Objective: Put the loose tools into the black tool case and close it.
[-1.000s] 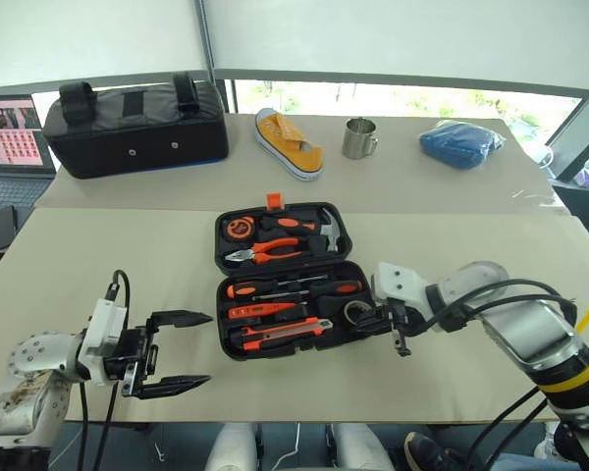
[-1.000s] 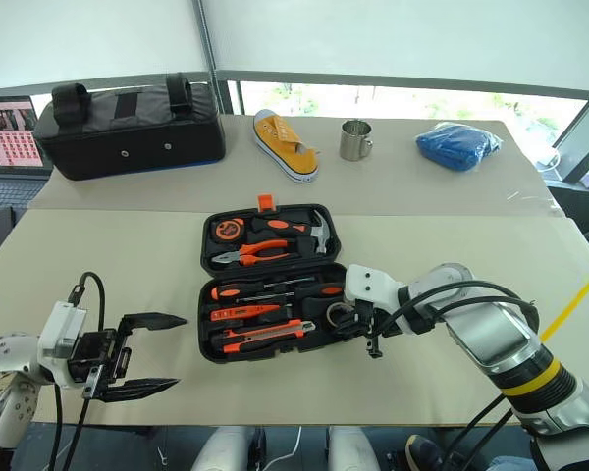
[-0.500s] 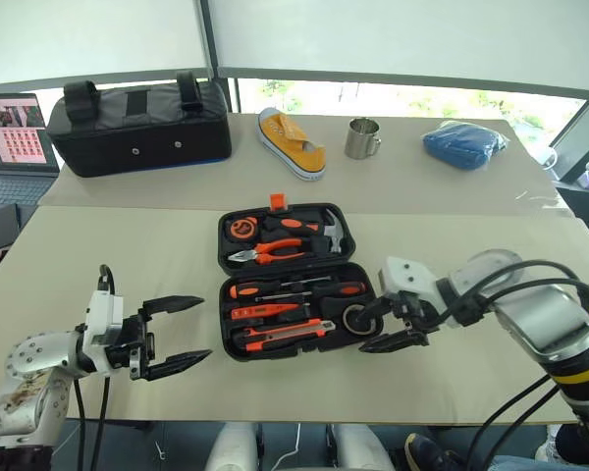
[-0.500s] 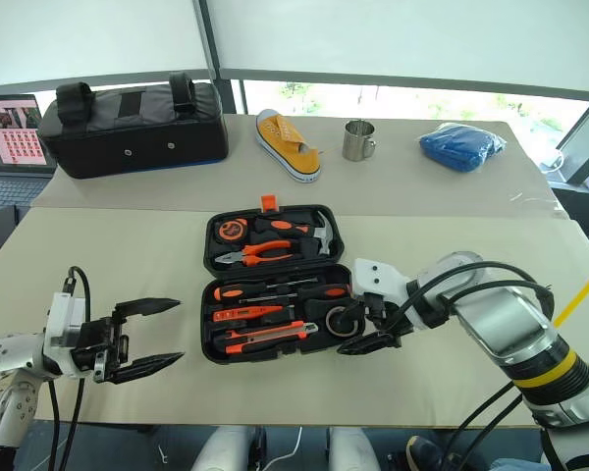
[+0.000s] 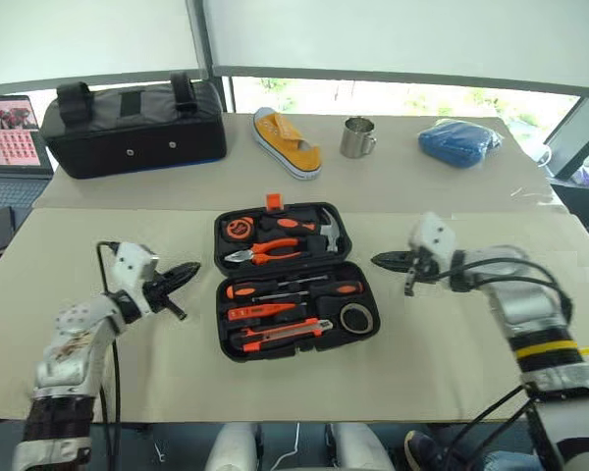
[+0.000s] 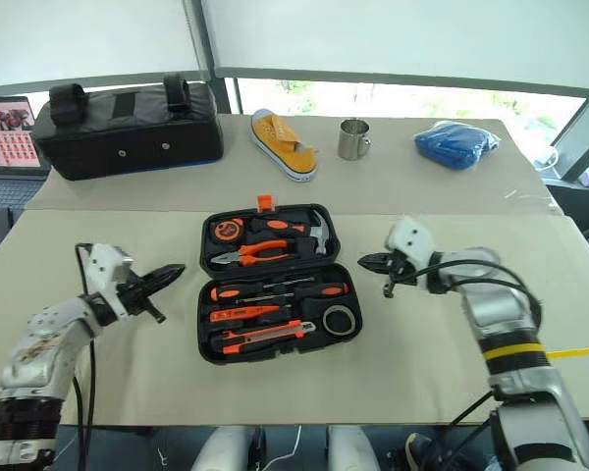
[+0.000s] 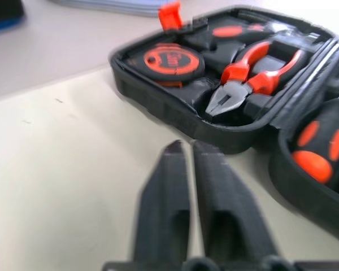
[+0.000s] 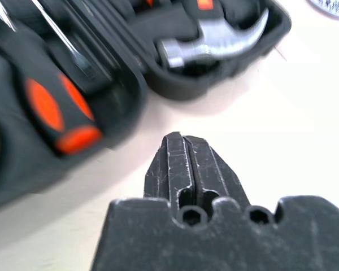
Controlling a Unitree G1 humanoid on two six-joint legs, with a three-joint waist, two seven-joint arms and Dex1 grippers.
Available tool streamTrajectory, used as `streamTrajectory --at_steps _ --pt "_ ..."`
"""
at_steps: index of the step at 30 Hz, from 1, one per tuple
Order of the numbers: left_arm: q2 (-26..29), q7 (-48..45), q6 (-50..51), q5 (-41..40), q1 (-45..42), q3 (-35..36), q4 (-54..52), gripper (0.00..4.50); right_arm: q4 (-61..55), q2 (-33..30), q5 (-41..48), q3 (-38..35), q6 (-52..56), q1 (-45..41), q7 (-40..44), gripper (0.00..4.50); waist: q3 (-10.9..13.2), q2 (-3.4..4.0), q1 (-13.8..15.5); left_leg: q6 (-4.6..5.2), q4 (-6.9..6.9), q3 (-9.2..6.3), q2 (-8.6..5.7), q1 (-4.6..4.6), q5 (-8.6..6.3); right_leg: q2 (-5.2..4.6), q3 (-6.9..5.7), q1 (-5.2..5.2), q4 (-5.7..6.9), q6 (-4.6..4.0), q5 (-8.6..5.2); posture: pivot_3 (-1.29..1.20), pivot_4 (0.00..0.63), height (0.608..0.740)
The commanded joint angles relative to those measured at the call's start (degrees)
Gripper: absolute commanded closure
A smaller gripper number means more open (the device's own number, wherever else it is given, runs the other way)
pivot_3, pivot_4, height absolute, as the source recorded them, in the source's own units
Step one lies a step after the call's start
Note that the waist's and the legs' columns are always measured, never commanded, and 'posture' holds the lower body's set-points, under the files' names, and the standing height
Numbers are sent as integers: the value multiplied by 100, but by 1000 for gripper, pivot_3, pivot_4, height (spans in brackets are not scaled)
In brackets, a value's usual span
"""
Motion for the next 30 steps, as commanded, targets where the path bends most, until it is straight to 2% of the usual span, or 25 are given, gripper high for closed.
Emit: streamTrajectory --at_steps 1,3,8,12,19,25,28,30 --pt "-81 23 282 61 -130 -293 -241 4478 537 313 -86 103 -546 -343 169 4500 0 0 -7 0 -1 0 1 0 0 1 0 -1 1 -1 1 0 150 740" --pt "-100 -7 474 17 -178 -373 -355 4478 690 463 -77 158 -770 -403 345 4500 0 0 -5 -2 -2 -1 2 0 1 1 -1 -2 3 -2 1 0 150 740" --pt "-73 -136 618 -18 -291 -432 -430 4478 325 615 110 198 -475 -257 823 4500 0 1 8 -3 -2 -8 0 -2 2 -4 -1 -2 3 -1 2 0 150 740" --pt "33 -318 725 -96 -305 -359 -497 4478 -774 397 187 305 149 303 1084 4500 0 1 32 -3 -3 -18 2 -5 2 -4 -7 -3 4 -1 2 0 150 740" --pt "299 -545 713 -144 -31 -176 -668 4478 -2271 148 288 94 1189 1173 688 4500 0 1 25 -3 -1 -39 -2 -33 2 -6 -5 -38 9 -1 2 0 150 740" --pt "453 -607 1404 -807 210 354 -1123 4478 -2212 -205 281 -436 963 1537 484 4500 0 1 28 -3 2 -39 -5 -33 2 -6 -4 -35 7 0 2 0 150 740" --pt "1026 -233 2620 -735 219 334 -1282 3815 -2569 -499 778 -756 1686 1655 657 3695 0 0 26 -3 2 -39 -4 -33 2 -6 -2 -37 9 0 2 0 150 740" --pt "1303 -387 3065 -1071 170 545 -1306 3016 -2869 -577 1154 -1034 2234 1629 547 2998 1 1 19 -2 2 -43 -4 -32 2 -4 -3 -38 10 -1 2 0 150 740"
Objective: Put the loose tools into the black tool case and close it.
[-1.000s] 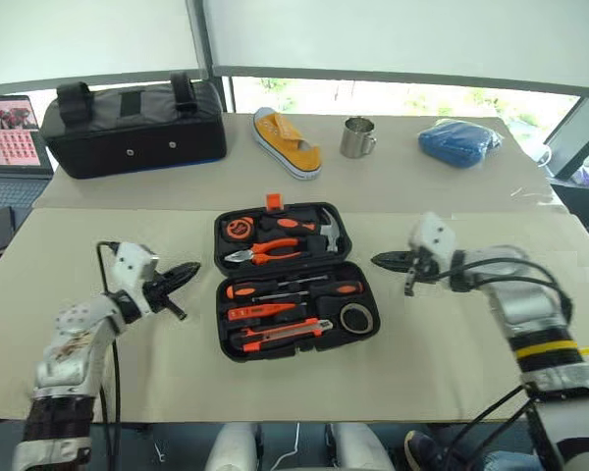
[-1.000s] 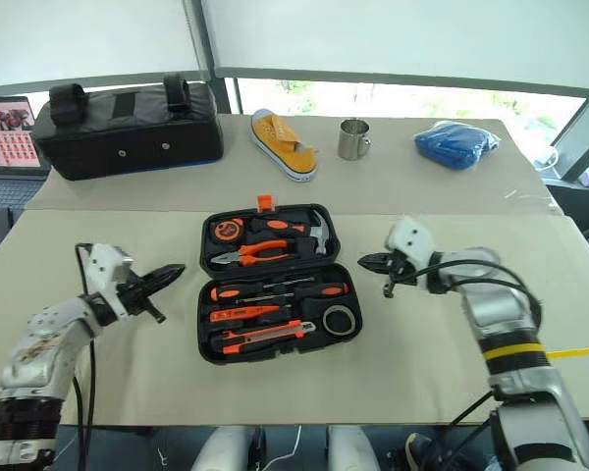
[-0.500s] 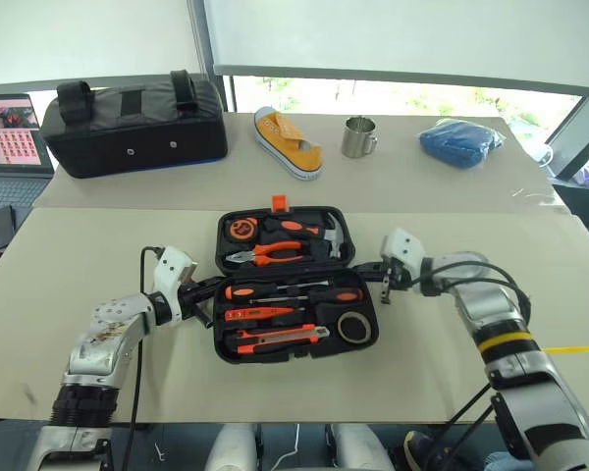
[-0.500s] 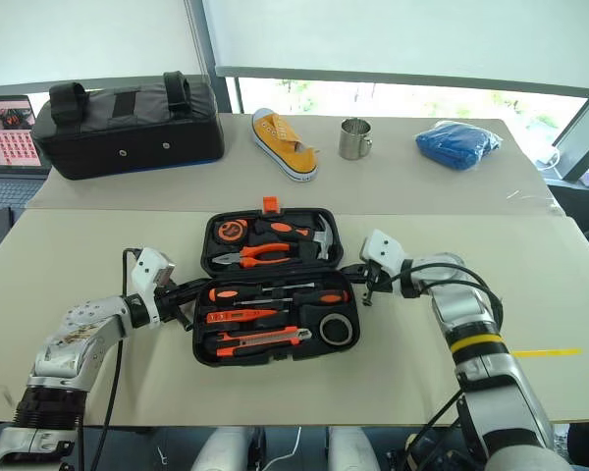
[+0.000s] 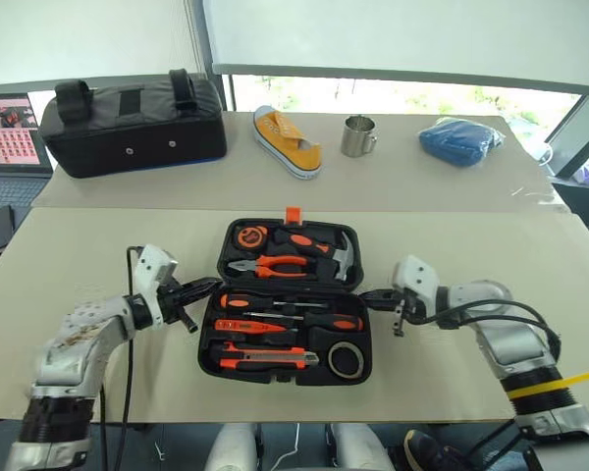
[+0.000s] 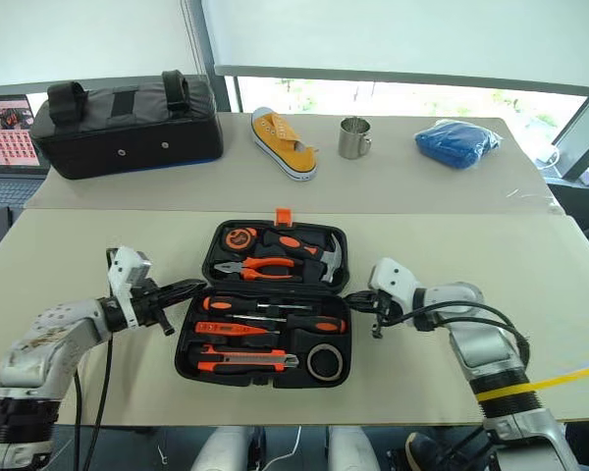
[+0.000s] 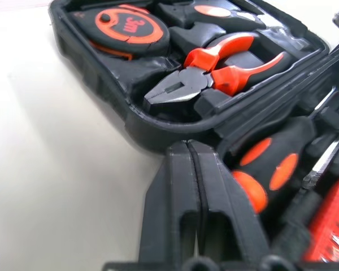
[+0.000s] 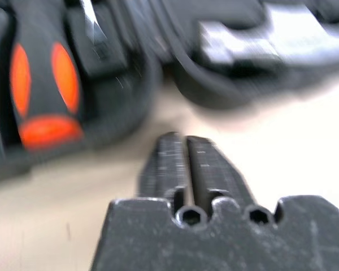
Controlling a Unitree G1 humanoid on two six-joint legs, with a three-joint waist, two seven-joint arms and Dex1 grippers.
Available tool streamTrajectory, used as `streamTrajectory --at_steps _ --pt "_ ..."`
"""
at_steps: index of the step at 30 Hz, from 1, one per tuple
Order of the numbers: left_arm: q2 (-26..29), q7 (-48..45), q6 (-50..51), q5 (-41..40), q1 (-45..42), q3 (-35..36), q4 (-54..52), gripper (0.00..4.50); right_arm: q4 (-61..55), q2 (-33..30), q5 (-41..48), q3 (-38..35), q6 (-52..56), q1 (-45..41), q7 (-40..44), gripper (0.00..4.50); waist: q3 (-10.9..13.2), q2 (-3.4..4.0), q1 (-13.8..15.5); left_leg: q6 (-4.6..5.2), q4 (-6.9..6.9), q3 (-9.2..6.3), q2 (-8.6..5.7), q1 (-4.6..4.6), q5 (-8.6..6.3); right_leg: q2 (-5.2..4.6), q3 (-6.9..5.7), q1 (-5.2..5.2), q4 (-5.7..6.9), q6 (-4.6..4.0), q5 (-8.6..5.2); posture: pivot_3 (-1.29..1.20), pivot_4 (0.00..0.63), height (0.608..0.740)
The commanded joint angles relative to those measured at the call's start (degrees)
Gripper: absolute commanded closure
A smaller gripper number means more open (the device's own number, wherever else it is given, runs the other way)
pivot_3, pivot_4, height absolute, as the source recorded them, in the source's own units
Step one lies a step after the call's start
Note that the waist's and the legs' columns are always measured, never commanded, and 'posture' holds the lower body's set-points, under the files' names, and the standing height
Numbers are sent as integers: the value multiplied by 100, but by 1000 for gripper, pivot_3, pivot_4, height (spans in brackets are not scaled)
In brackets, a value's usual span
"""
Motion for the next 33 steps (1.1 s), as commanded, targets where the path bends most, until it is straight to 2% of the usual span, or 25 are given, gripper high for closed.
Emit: streamTrajectory --at_steps 1,4,6,8,9,13,16,22,25,26,29,30,31,33 --pt "454 -52 965 -469 -134 384 -202 2654 -764 -188 771 -619 1054 -77 -87 2625 0 1 -13 0 0 0 1 1 1 1 1 0 1 0 0 0 150 740" --pt "1018 -223 1644 -518 -429 218 -90 1653 -1431 -600 1144 -532 2988 -365 -319 1640 1 0 -24 -2 0 -1 4 4 2 6 1 1 1 -1 0 0 150 740" --pt "1068 -249 2000 -609 -878 90 186 851 -1680 -842 1003 -55 3975 -848 -560 865 2 2 -18 -5 0 -1 4 2 4 7 2 -2 5 -2 1 0 150 740" --pt "967 -74 2305 -577 -1329 -63 430 108 -1640 -633 1219 -34 4652 -1266 -835 239 2 0 -15 -10 2 0 1 4 8 5 2 -4 7 -2 1 0 150 740" --pt "919 70 2460 -494 -1542 -173 553 13 -1561 -481 1290 -54 4936 -1471 -993 31 1 -1 -13 -14 2 2 0 3 12 7 1 -2 6 -3 1 0 150 740" --pt "478 675 2794 -256 -2267 -376 1016 13 -951 183 1224 -105 5893 -2247 -1741 31 1 -2 -12 -16 3 9 -11 -4 15 9 0 -4 9 -4 3 0 150 740" --pt "161 890 2952 -182 -2562 -567 1119 13 -411 496 1067 47 6048 -2640 -2131 31 1 -2 -6 -19 5 9 -21 -22 17 0 -1 -20 44 -1 4 0 150 740" --pt "-233 1127 2939 -95 -2799 -665 1310 13 202 690 929 249 6006 -2885 -2522 31 1 -2 -8 -22 5 7 -24 -30 19 -4 -4 -24 44 0 5 0 150 740" --pt "-322 1193 2920 -28 -2771 -733 1325 13 393 703 880 312 5993 -2918 -2639 720 0 -1 -16 -23 6 7 -25 -28 20 -4 -4 -23 46 0 5 0 150 740" --pt "-370 1244 2858 34 -2762 -741 1392 13 457 709 853 334 6014 -2928 -2692 1077 0 -1 -11 -23 5 6 -25 -24 20 -4 -4 -21 48 0 5 0 150 740" --pt "-501 1353 2689 137 -2752 -716 1506 782 589 716 855 372 6119 -2973 -2777 2100 -2 -4 5 -23 6 4 -29 -20 20 -7 -5 -15 48 0 5 0 150 740" --pt "-549 1372 2649 134 -2744 -680 1519 1004 615 731 864 350 6159 -2982 -2814 2313 -3 -7 8 -23 9 4 -29 -17 20 -7 -6 -10 45 1 5 0 150 740" --pt "-615 1397 2613 115 -2737 -619 1553 1554 650 761 866 308 6189 -2993 -2863 2777 -4 -8 9 -23 16 4 -31 -14 20 -10 -6 -6 42 2 6 0 150 740" --pt "-759 1501 2559 139 -2703 -554 1686 2209 793 837 872 191 6268 -3051 -2962 3435 -8 -13 11 -21 24 4 -32 -4 23 -12 -5 4 40 3 7 0 150 740"
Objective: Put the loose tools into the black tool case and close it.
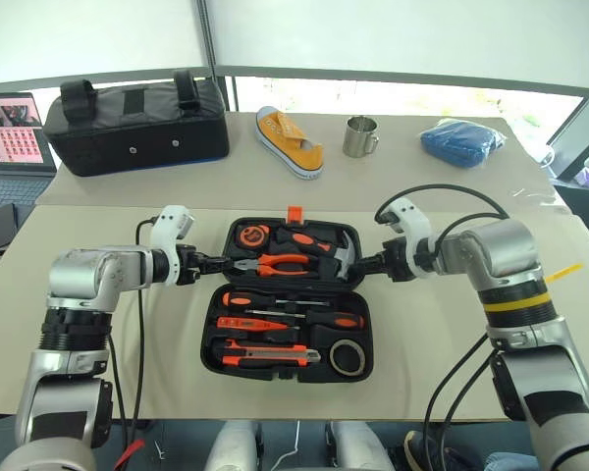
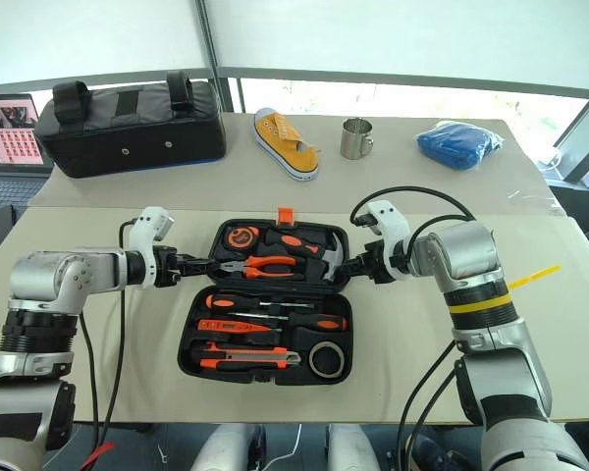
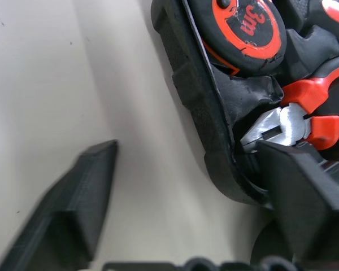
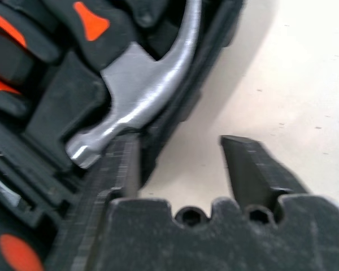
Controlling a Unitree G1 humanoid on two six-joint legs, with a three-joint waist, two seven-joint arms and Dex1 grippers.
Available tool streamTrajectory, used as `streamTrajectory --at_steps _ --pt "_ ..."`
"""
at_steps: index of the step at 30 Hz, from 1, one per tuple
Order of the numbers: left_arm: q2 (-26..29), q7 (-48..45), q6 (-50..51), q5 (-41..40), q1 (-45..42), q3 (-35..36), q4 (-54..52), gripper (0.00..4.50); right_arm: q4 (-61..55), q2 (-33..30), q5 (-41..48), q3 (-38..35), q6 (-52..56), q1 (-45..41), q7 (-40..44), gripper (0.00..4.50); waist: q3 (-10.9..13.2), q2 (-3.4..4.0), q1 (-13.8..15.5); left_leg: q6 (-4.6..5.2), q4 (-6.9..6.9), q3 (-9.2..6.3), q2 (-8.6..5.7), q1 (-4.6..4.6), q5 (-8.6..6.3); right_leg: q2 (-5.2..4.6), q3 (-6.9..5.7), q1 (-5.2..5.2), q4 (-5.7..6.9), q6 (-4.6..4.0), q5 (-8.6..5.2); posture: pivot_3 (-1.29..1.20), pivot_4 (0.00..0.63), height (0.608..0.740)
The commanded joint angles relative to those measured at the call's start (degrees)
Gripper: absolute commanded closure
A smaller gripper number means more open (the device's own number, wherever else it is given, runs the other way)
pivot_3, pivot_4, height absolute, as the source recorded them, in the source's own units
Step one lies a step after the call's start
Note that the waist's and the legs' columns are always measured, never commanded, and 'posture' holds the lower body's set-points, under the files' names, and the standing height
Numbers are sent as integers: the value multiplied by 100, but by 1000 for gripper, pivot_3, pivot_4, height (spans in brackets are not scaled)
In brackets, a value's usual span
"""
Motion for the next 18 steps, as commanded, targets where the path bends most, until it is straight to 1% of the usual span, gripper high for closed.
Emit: streamTrajectory --at_steps 1,3,4,6,7,8,10,12,13,14,16,18 --pt "-208 295 -50 116 68 138 243 2512 318 22 -162 -268 242 -86 -381 3736 -4 -3 0 2 1 -1 -1 4 5 0 0 5 1 1 0 0 150 740" --pt "-292 334 2 69 108 230 272 3211 388 83 -126 -365 390 -111 -425 4373 -7 -8 -7 1 1 -2 -2 15 14 0 0 17 2 1 1 0 150 740" --pt "-311 346 62 37 132 290 256 3536 378 84 -108 -366 407 -91 -421 4500 -7 -8 -6 2 1 -3 -2 18 18 0 0 21 2 2 2 0 150 740" --pt "-301 341 90 10 194 345 214 4259 343 89 -90 -366 399 -49 -437 4500 -9 -5 -4 3 1 -11 -5 26 21 0 1 33 3 3 4 0 150 740" --pt "-287 332 84 7 225 358 192 4434 324 93 -84 -369 393 -31 -450 4500 -10 -5 -8 3 1 -14 -6 36 21 0 1 43 2 3 4 0 150 740" --pt "-301 347 41 -27 276 462 143 4476 245 169 -35 -499 202 19 -446 4500 -10 -4 -15 4 -1 -16 -6 49 21 0 0 58 0 3 3 0 150 740" --pt "-412 312 -301 -187 394 854 24 4476 -136 232 129 -679 -579 189 -162 4500 -9 -5 -33 4 -7 -24 -5 59 21 1 0 69 -6 4 3 0 150 740" --pt "-462 114 -879 -296 595 1134 -147 4476 -637 -18 190 -476 -1217 442 322 4500 -8 -4 -44 3 -13 -42 -5 59 21 1 1 66 -6 4 3 0 150 740" --pt "-463 -5 -1231 -298 745 1188 -326 4476 -872 -142 54 -351 -1782 610 477 4500 -7 -2 -46 3 -15 -50 -5 57 21 1 1 62 -6 4 3 0 150 740" --pt "-479 -137 -1595 -310 893 1243 -494 4476 -1049 -253 -101 -235 -2311 761 586 4500 -6 -2 -51 3 -15 -54 -5 47 21 1 1 51 -5 3 3 0 150 740" --pt "-555 -557 -2692 -279 1276 1361 -811 4476 -1240 -396 -474 -127 -3566 1085 668 4500 -6 -2 -56 -5 -15 -54 -6 4 25 0 6 -1 4 2 5 0 150 740" --pt "-560 -919 -3827 -69 1689 1385 -928 4476 -1239 -457 -822 -130 -4766 1391 615 4500 -4 -3 -56 -13 -15 -52 -7 -22 31 -2 10 -31 10 1 7 0 150 740"
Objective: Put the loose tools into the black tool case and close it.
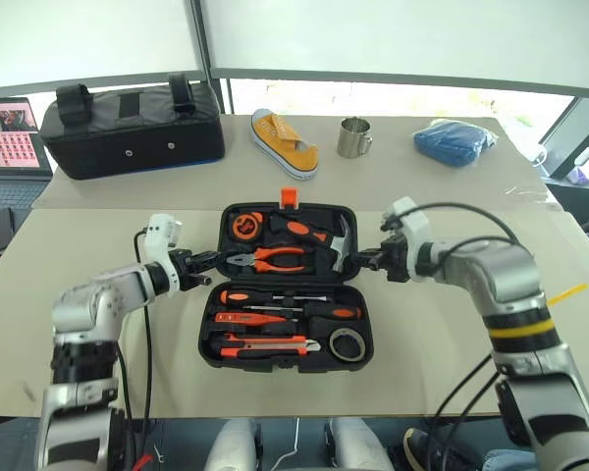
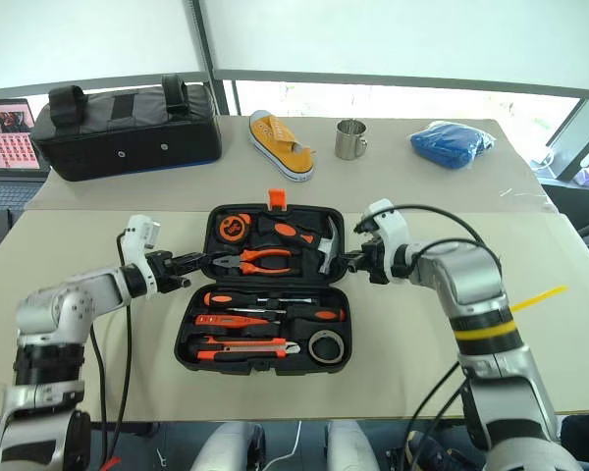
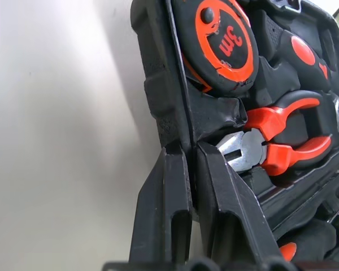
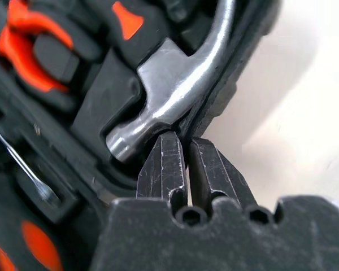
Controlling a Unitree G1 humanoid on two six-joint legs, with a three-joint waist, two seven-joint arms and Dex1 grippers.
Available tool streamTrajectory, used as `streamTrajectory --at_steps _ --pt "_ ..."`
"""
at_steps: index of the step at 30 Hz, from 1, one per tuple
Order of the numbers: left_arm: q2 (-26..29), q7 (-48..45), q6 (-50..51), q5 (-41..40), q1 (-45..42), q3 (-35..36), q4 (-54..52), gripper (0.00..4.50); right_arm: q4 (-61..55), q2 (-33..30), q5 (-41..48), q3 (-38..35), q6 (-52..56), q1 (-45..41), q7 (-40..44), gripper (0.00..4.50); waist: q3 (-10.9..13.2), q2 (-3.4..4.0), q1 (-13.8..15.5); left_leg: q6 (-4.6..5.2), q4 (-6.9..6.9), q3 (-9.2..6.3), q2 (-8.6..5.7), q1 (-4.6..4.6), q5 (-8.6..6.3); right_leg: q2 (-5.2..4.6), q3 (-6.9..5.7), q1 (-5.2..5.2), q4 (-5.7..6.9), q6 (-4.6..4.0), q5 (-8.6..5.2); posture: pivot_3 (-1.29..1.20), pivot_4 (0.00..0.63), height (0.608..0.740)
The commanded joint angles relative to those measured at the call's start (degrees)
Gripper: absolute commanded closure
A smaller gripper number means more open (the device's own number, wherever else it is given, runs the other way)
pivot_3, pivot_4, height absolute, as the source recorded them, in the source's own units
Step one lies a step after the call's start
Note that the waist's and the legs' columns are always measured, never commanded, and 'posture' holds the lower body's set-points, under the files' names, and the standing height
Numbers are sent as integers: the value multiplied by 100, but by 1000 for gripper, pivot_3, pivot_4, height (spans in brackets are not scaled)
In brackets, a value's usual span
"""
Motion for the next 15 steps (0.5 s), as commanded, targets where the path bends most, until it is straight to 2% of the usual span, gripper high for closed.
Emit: streamTrajectory --at_steps 1,4,6,8,15 --pt "63 -638 -2155 325 479 356 -416 4476 -323 -222 -634 -140 -2238 310 55 4500 2 -1 2 0 -1 1 2 -1 0 0 -1 -2 -1 -1 1 0 150 740" --pt "219 -1160 -3918 997 1107 24 -380 4476 -191 -346 -1124 -122 -3760 779 -2 4500 3 -1 27 0 -6 3 2 -1 0 -2 -2 0 -10 -3 1 0 150 740" --pt "306 -1254 -5356 1615 1501 -139 -180 4476 -46 -534 -1636 -19 -5267 1255 -72 4500 3 -1 36 1 -8 7 2 -1 -1 -4 -2 3 -17 -3 1 0 150 740" --pt "332 -1196 -6342 1957 1731 -189 71 4476 164 -634 -2002 22 -6344 1625 -214 4500 3 -1 45 8 -15 13 3 6 -6 -9 -2 12 -30 -2 1 0 150 740" --pt "746 -1259 -8476 2664 2502 -543 684 4476 1183 -988 -3361 59 -8520 2413 -1230 4500 -4 2 35 21 -25 38 11 54 -13 -8 -5 67 -59 -2 1 0 150 740"
